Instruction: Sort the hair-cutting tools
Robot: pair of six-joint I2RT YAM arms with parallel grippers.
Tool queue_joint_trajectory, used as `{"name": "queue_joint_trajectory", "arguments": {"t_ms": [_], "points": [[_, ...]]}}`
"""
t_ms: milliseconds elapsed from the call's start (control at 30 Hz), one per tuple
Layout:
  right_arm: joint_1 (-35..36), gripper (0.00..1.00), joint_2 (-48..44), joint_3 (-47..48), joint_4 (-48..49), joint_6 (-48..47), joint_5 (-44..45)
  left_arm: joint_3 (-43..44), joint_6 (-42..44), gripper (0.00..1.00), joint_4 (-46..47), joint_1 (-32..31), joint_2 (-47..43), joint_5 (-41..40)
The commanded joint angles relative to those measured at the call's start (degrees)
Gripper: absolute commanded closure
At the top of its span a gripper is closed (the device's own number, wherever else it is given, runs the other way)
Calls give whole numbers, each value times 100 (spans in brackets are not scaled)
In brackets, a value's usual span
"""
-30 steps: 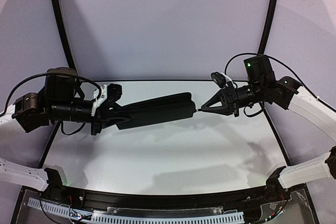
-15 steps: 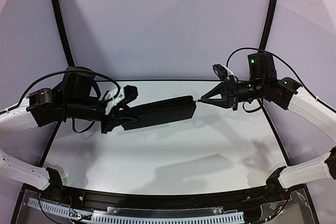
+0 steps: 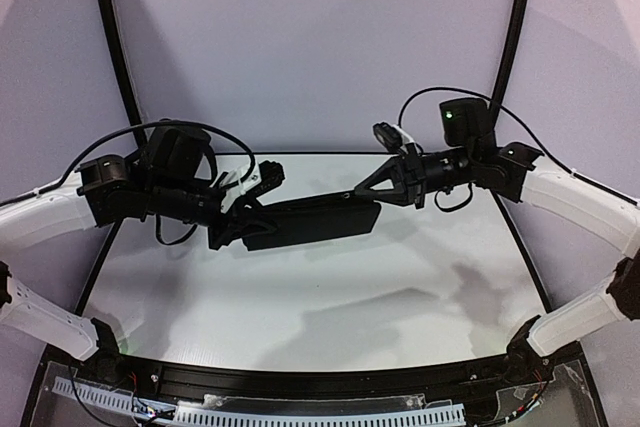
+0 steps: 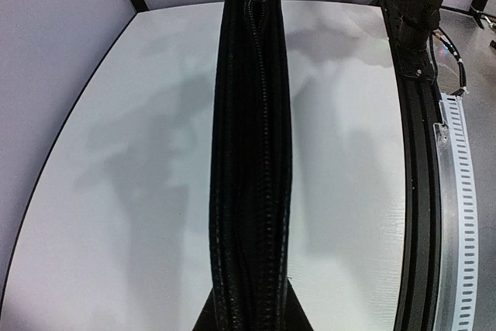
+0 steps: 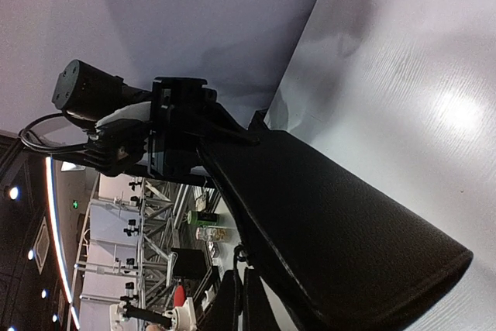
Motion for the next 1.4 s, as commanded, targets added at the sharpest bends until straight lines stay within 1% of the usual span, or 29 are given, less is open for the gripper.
{"name": "queue_joint_trajectory", "arguments": {"t_ms": [0,67,267,400,567,667,833,967,1033,1067,1200,1267,1300,1333,1367], "points": [[391,100,236,503,514,-294,-144,23,-126,99,49,27,-19,316],[506,100,410,597,506,-405,-15,92,-169,99,80,24,-2,407],[794,100,942,875,878,-377,123,298,-209,99,-53,14,213,458],[980,100,1326,1153,896,-449,150,411,-259,99,-52,-22,356,485],[1123,100,1706,1390,1147,-355,65,543,-273,99,92,-90,523,441],[1164,100,1824,1513,952,-438,267,720,-361,99,53,-117,685,329],[1220,100,1975,1669,986,-416,282,1059,-379,99,-70,-153,998,371],[1195,100,1769,1544,879,-520,473,963,-336,99,-149,-168,934,306],[1160,100,1649,1437,1012,-433,534,723,-422,92,37,-167,749,105],[1113,100,1567,1348,1111,-367,542,615,-472,85,138,-164,640,-8],[966,100,1346,1012,1601,49,471,-42,-733,43,755,-166,22,-593],[941,100,1276,942,1653,75,502,-373,-879,28,1063,-162,-295,-775],[938,100,1246,933,1654,75,527,-443,-944,16,1165,-166,-421,-867],[934,100,1217,923,1654,71,558,-592,-1006,7,1240,-167,-519,-934],[929,100,1186,914,1656,62,581,-670,-1063,4,1297,-165,-612,-1023]]}}
